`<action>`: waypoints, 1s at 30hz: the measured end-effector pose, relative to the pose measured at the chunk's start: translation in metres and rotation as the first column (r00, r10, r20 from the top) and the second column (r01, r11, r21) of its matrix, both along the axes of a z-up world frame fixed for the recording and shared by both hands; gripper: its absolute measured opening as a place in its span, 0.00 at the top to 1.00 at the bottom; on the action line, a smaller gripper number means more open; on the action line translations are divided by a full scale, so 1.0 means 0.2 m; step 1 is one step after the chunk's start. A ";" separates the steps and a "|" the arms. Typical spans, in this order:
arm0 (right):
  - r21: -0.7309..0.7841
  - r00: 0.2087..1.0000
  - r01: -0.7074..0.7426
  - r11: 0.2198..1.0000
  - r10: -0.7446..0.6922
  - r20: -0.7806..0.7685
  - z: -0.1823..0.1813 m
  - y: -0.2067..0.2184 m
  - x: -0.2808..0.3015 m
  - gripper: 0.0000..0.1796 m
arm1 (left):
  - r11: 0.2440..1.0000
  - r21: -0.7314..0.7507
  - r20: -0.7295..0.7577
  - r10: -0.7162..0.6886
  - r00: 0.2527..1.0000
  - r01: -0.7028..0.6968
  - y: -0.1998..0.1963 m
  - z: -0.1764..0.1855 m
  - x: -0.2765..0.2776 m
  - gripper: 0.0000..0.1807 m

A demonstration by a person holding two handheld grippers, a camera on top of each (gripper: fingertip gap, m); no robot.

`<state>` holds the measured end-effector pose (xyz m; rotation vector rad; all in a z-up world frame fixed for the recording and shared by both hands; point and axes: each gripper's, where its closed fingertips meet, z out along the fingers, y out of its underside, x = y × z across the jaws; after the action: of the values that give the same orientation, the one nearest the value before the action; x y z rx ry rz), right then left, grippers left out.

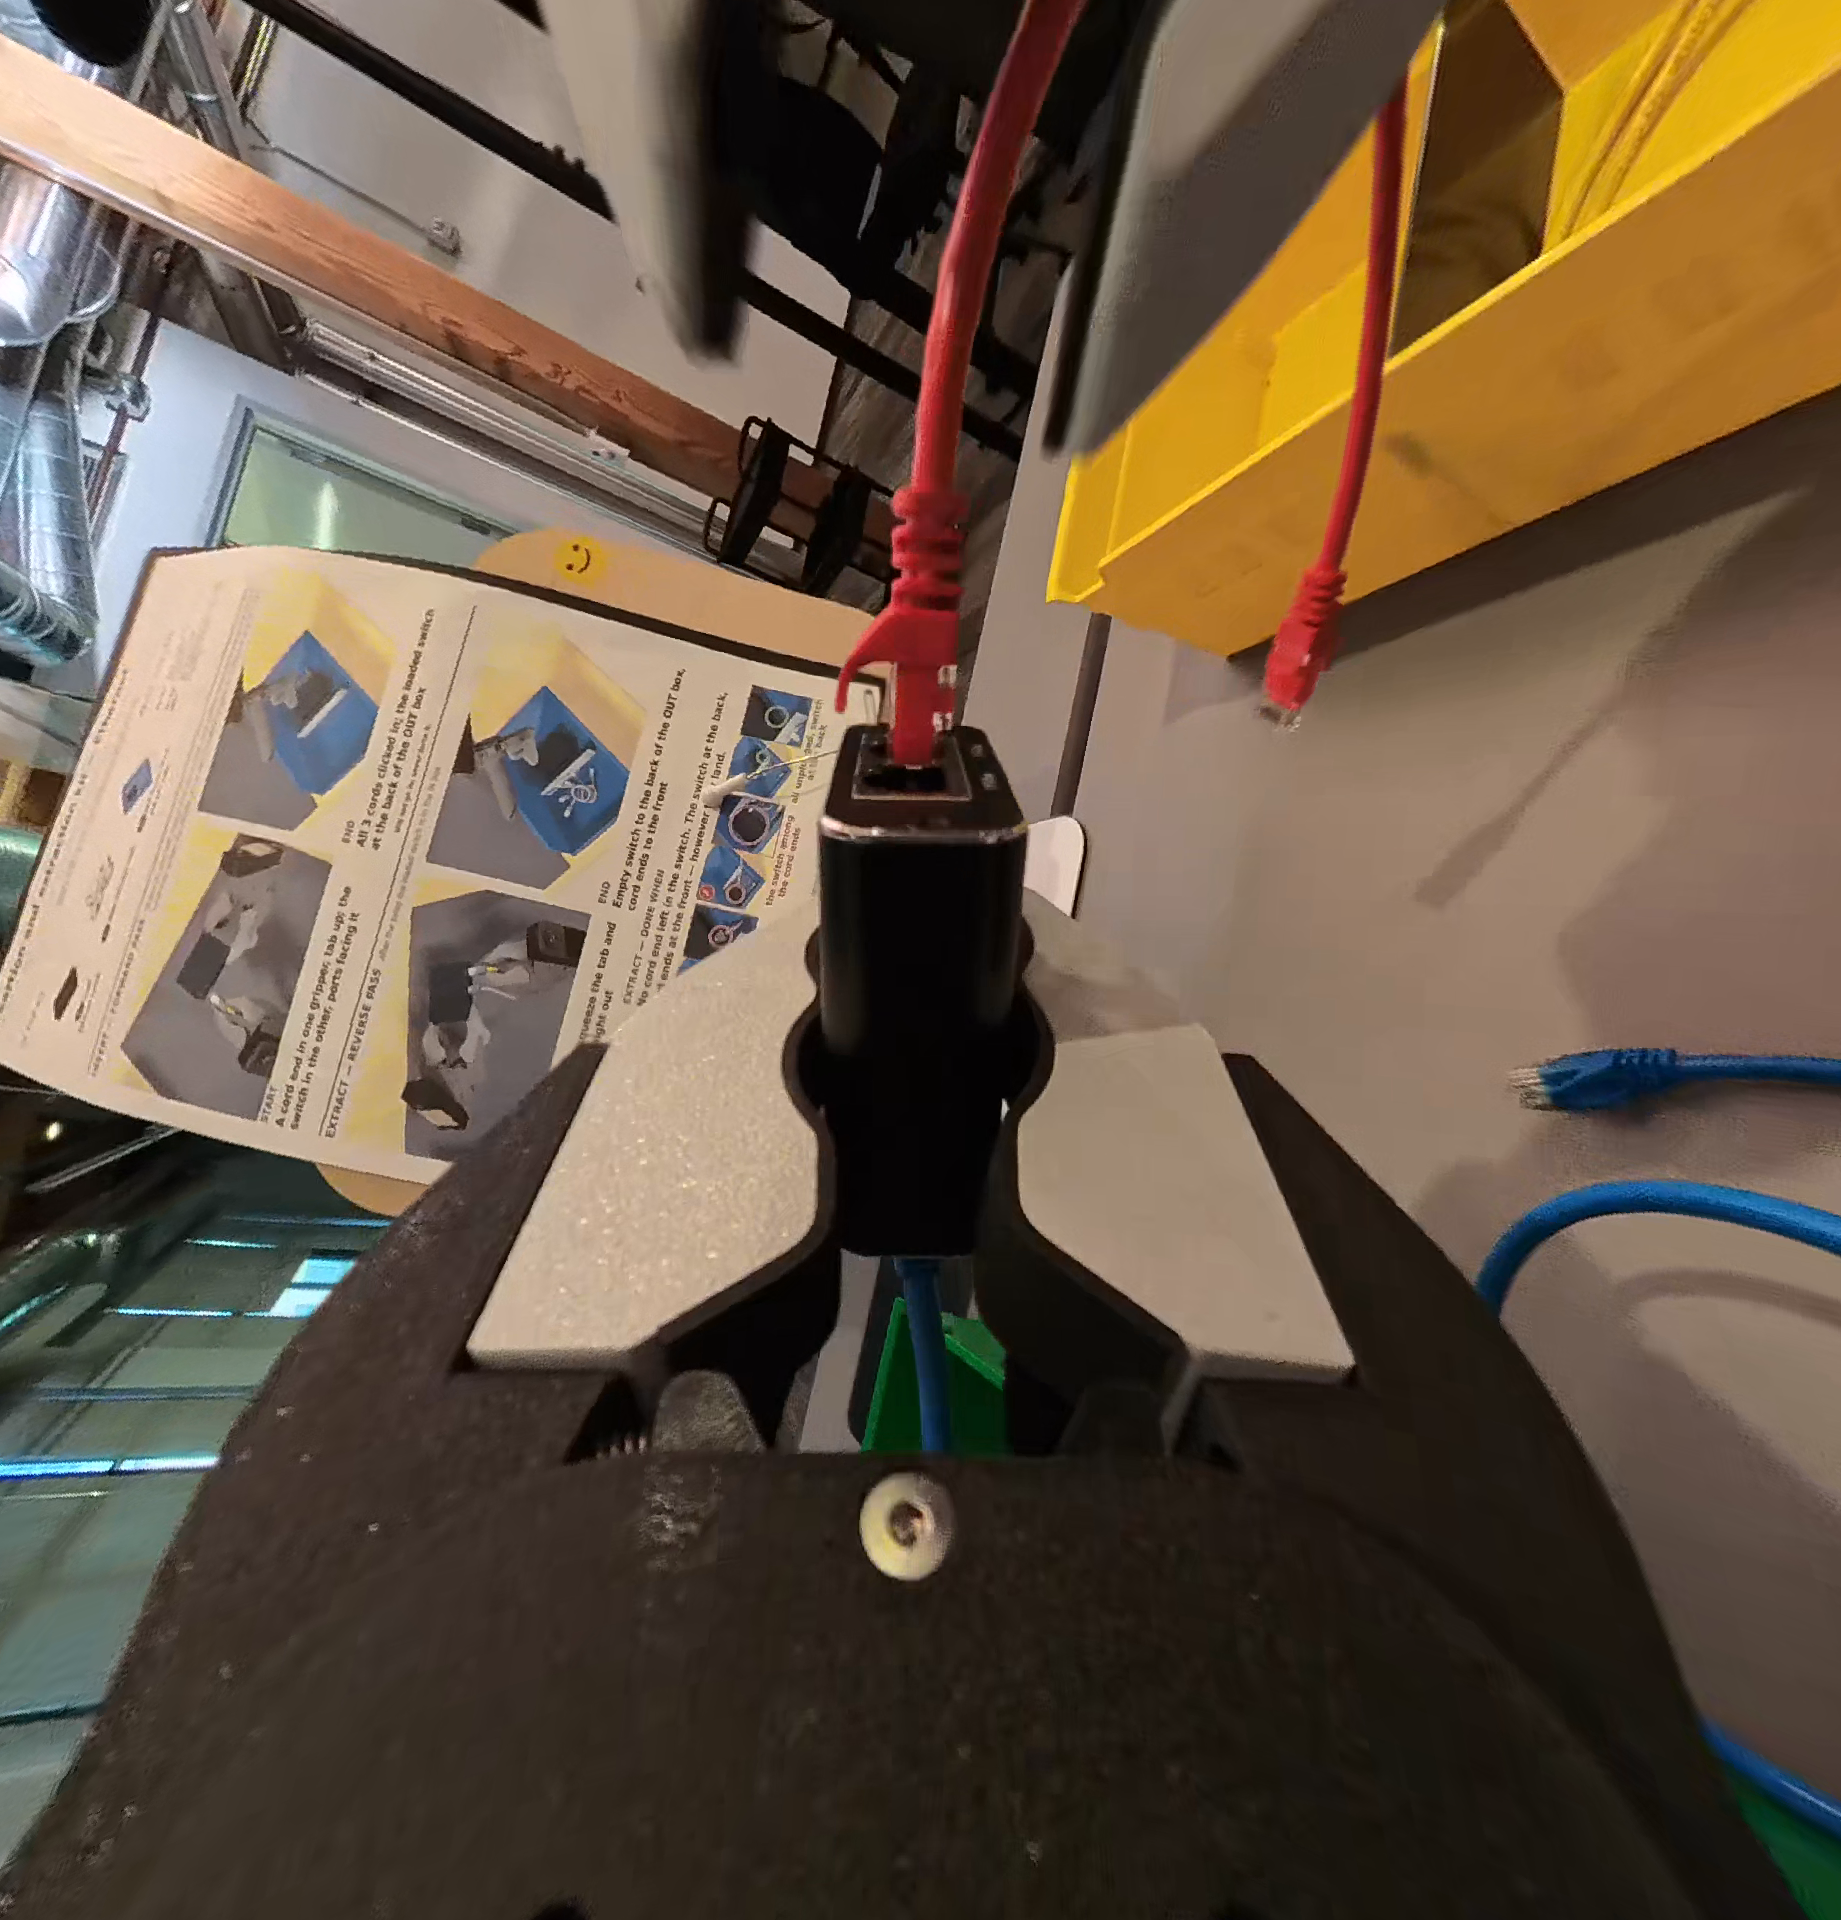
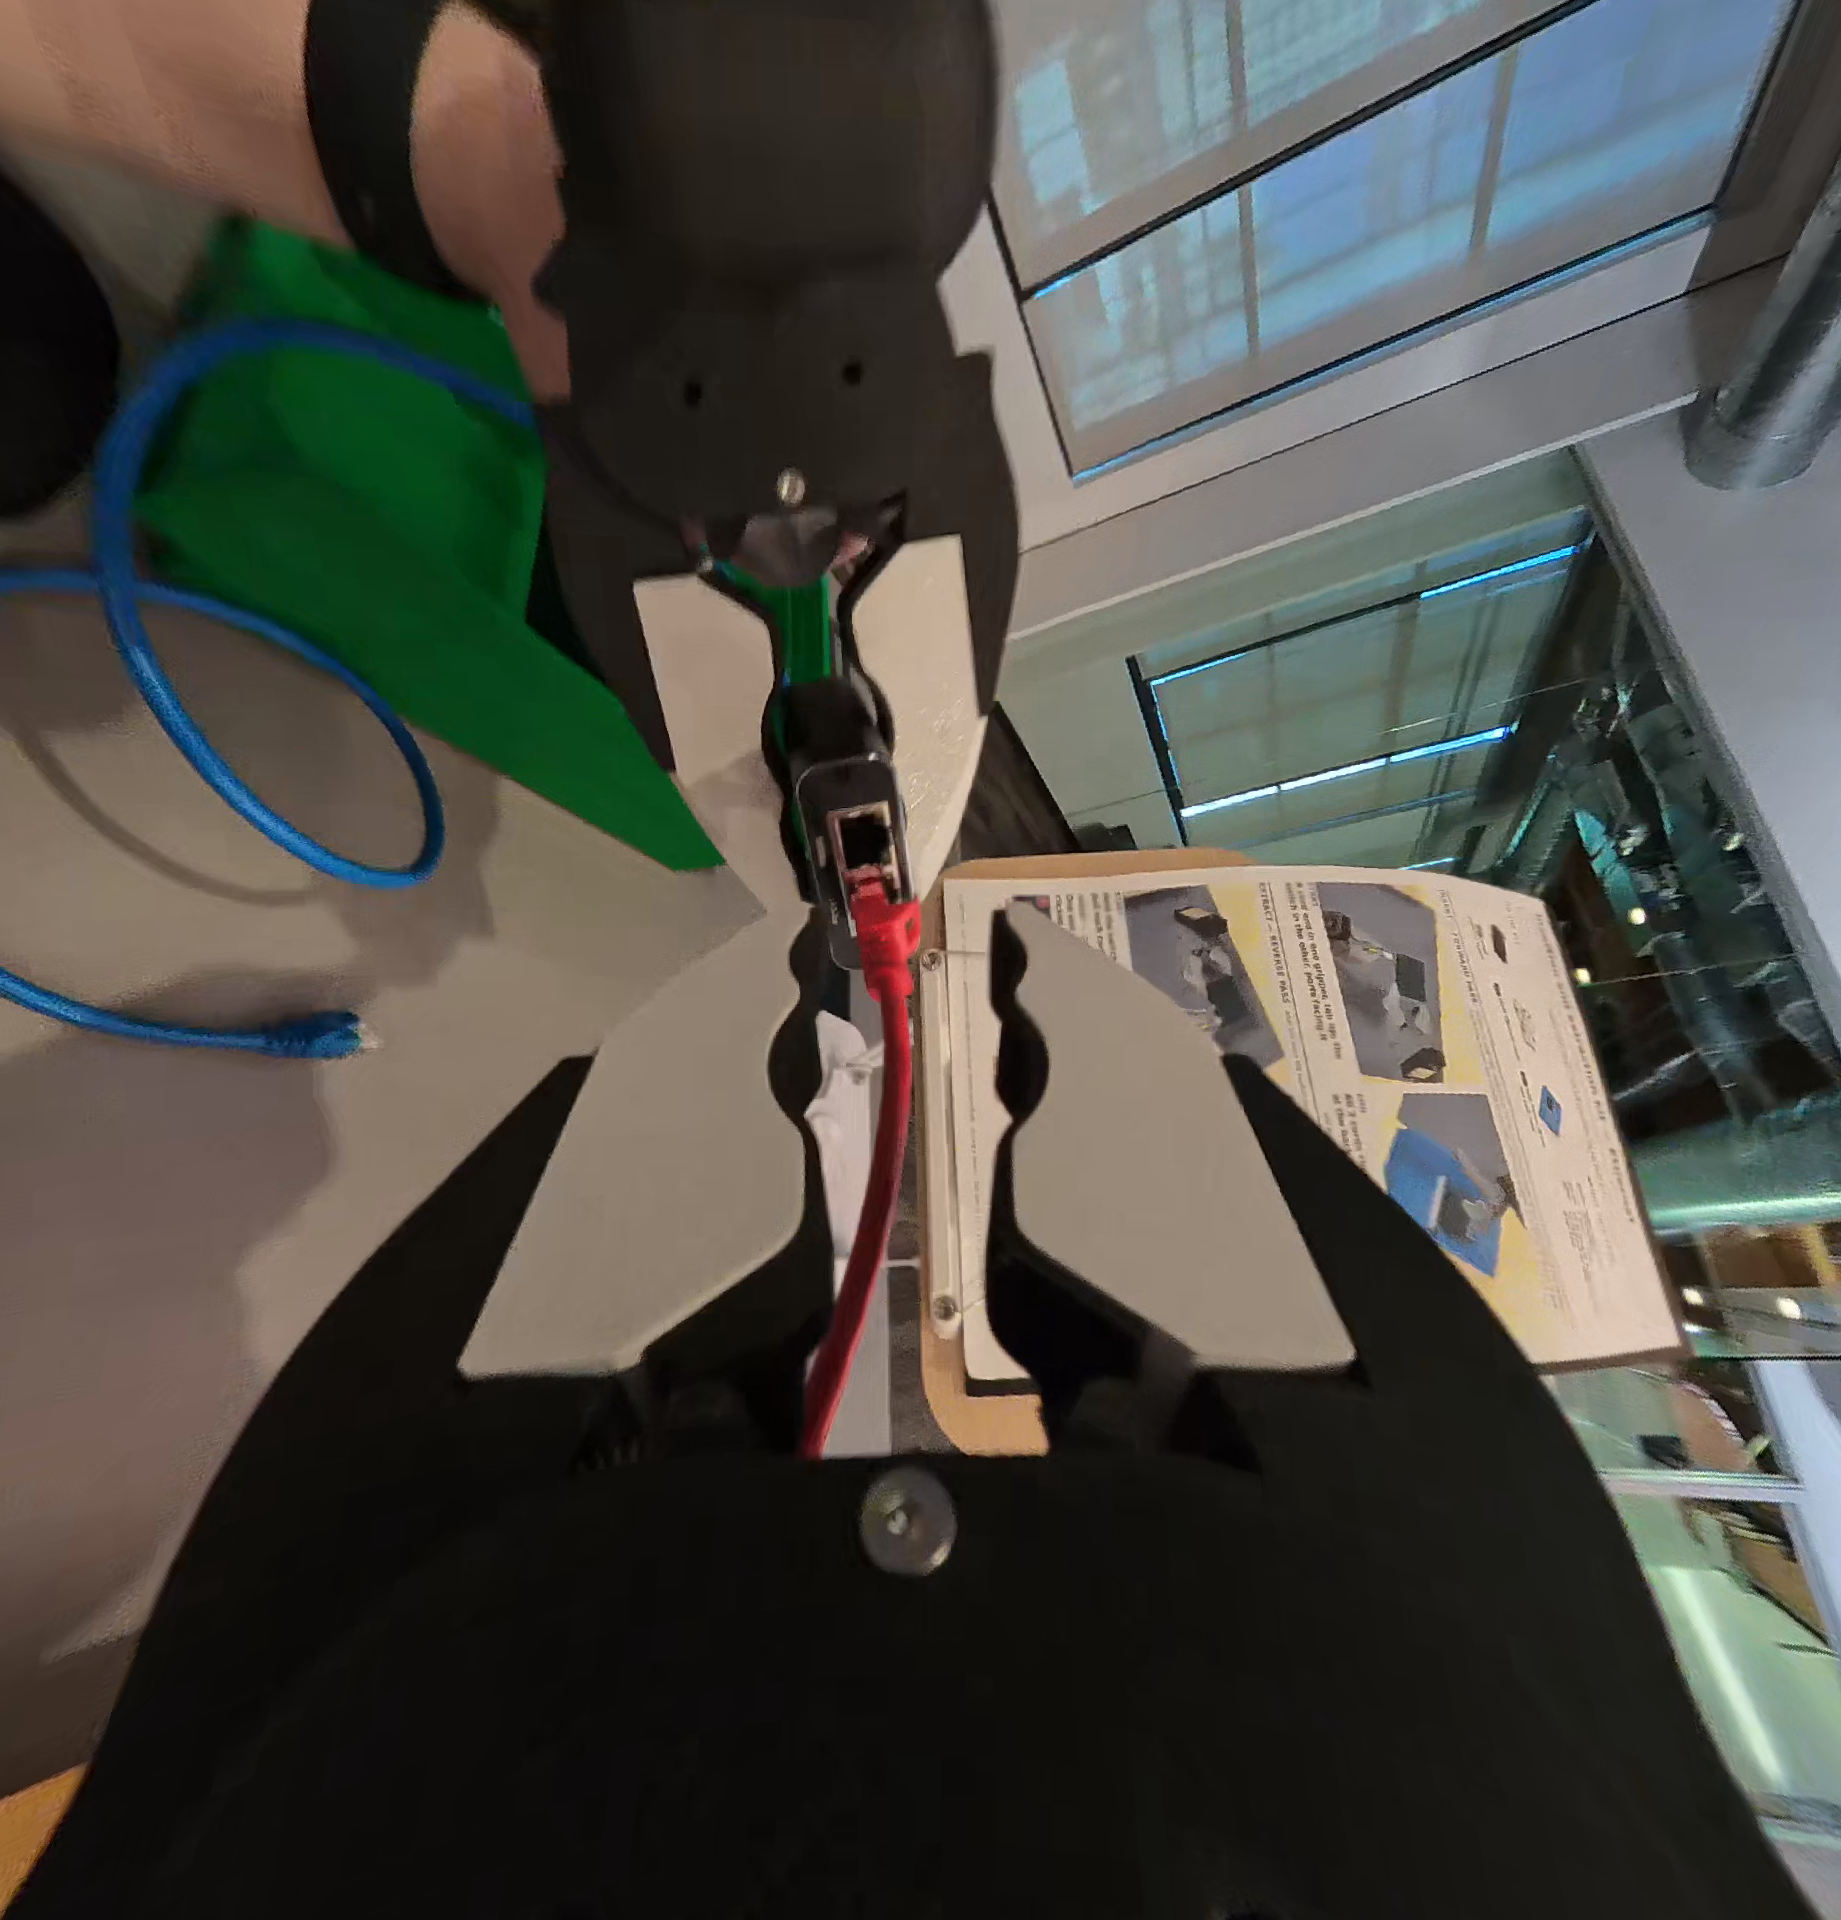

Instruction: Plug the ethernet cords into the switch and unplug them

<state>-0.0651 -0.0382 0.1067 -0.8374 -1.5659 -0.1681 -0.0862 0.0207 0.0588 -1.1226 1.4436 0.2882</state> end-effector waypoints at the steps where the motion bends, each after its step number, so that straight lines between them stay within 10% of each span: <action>1: 0.029 1.000 0.012 1.000 -0.012 0.016 -0.03 0.04 0.00 0.85 | 1.000 0.006 -0.010 -0.007 1.000 0.007 0.00 -0.01 0.00 0.86; 30: 0.057 0.998 0.037 0.998 -0.040 0.050 -0.12 0.07 -0.03 0.92 | 0.996 0.095 -0.027 0.005 1.000 -0.002 -0.04 0.01 0.05 0.85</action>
<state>-0.0709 -0.0243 0.0819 -0.8252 -1.5861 -0.2625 -0.0755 0.0133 0.0610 -1.0482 1.4376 0.3722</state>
